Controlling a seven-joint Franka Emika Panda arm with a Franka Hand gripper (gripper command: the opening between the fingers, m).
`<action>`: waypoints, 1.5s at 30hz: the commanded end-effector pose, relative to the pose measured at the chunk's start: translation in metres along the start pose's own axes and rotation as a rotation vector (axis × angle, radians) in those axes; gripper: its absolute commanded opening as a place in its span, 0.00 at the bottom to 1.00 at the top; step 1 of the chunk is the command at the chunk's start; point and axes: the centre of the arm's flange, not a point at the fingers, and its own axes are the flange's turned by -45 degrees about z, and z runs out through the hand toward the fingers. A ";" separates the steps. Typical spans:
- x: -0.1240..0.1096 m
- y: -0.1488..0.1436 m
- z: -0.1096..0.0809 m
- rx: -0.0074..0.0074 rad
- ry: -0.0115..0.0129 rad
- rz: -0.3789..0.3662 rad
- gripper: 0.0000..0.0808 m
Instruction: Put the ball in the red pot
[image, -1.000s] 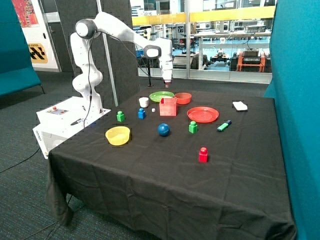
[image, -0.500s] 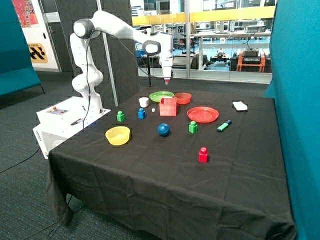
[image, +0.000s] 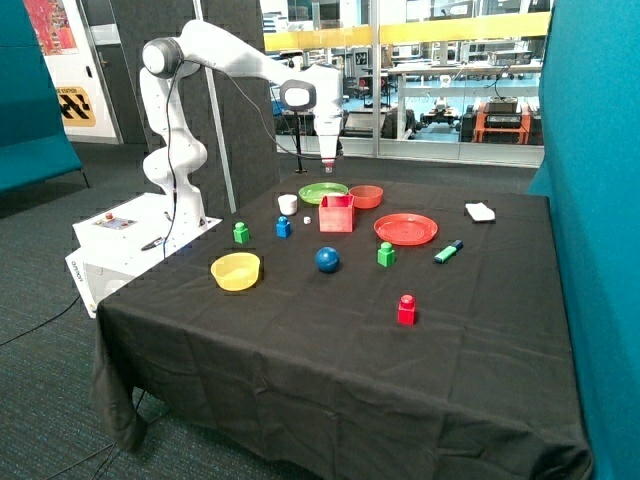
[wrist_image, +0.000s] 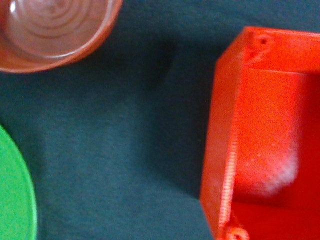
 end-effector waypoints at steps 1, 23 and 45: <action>0.001 0.031 0.003 -0.0012 -0.0008 0.050 0.69; 0.010 0.092 0.005 -0.0012 -0.0008 0.142 0.75; -0.006 0.158 0.005 -0.0013 -0.0007 0.237 0.73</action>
